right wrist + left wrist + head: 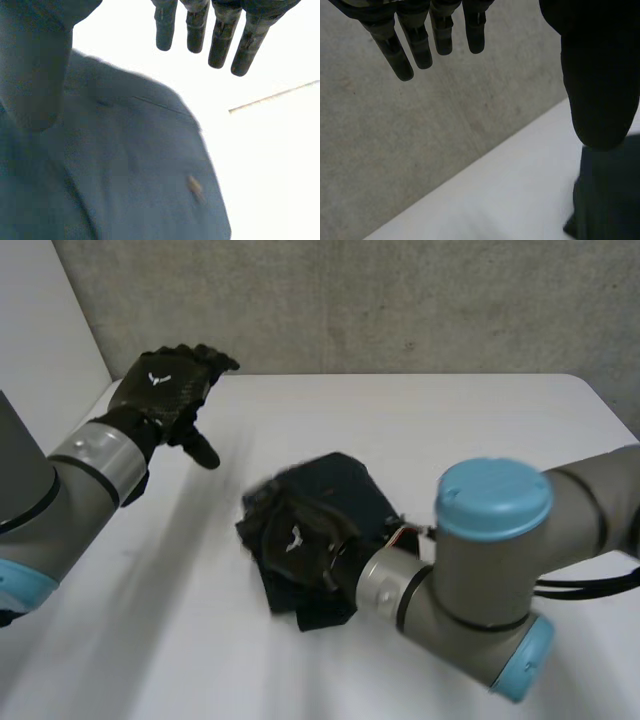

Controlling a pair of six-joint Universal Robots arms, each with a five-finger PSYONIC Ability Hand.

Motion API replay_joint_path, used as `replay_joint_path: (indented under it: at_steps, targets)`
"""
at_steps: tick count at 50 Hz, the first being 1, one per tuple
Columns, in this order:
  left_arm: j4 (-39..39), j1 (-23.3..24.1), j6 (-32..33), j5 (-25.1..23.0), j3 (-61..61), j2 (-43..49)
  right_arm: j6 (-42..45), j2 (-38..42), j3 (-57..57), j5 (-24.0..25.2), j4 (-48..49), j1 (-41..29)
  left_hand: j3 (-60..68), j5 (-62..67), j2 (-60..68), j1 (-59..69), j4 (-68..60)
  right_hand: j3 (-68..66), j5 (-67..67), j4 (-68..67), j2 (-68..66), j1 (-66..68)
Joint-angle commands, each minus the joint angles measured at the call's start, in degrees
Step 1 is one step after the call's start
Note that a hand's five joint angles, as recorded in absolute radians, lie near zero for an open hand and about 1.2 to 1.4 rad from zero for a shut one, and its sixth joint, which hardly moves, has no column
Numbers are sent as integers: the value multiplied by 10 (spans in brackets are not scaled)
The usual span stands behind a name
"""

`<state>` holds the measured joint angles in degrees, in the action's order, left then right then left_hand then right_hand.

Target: Fold the shorts.

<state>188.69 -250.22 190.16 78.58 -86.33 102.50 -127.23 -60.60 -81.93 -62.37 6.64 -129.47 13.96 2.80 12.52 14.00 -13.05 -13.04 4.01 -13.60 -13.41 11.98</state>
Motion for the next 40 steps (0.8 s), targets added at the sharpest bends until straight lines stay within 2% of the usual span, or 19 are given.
replay_joint_path:
  at_steps: [1, 2, 5, 9, 14, 19, 28, 35, 40]
  targets:
    - [-4, 25, -46, 2, 55, 33, -367, -94, 11, -37, 26, 95, -16, -4, -1, -16, 7, 30, -40, 36, 34, -20]
    - [-10, 38, -51, 2, 68, 48, -435, -95, 18, -47, 21, 109, -16, -4, -1, -16, 6, 30, -40, 36, 34, -20]
    - [-24, 64, -56, 4, 83, 74, -482, -82, 31, -64, 1, 118, -14, -2, 1, -14, 5, 30, -40, 36, 34, -20]
    - [-58, 111, -58, 37, 101, 119, -451, -33, 70, -71, -83, 120, -12, -1, 2, -13, 3, 30, -40, 36, 34, -20]
    - [-85, 151, -64, 133, 101, 163, -396, 28, 135, -75, -148, 119, -17, -6, -3, -18, 8, 30, -40, 36, 34, -20]
    - [-89, 185, -84, 191, 87, 181, -394, 91, 210, -75, -193, 119, -26, -14, -11, -26, 17, 30, -40, 36, 34, -20]
    - [-90, 189, -101, 199, 93, 240, -375, 197, 299, -93, -262, 118, -26, -14, -11, -26, 17, 30, -40, 36, 34, -20]
    - [-99, 176, -95, 198, 108, 283, -319, 213, 300, -125, -262, 118, -24, -12, -10, -24, 15, 30, -40, 36, 34, -20]
    - [-110, 161, -95, 192, 109, 278, -280, 211, 293, -141, -262, 118, -19, -7, -5, -19, 10, 30, -40, 36, 34, -20]
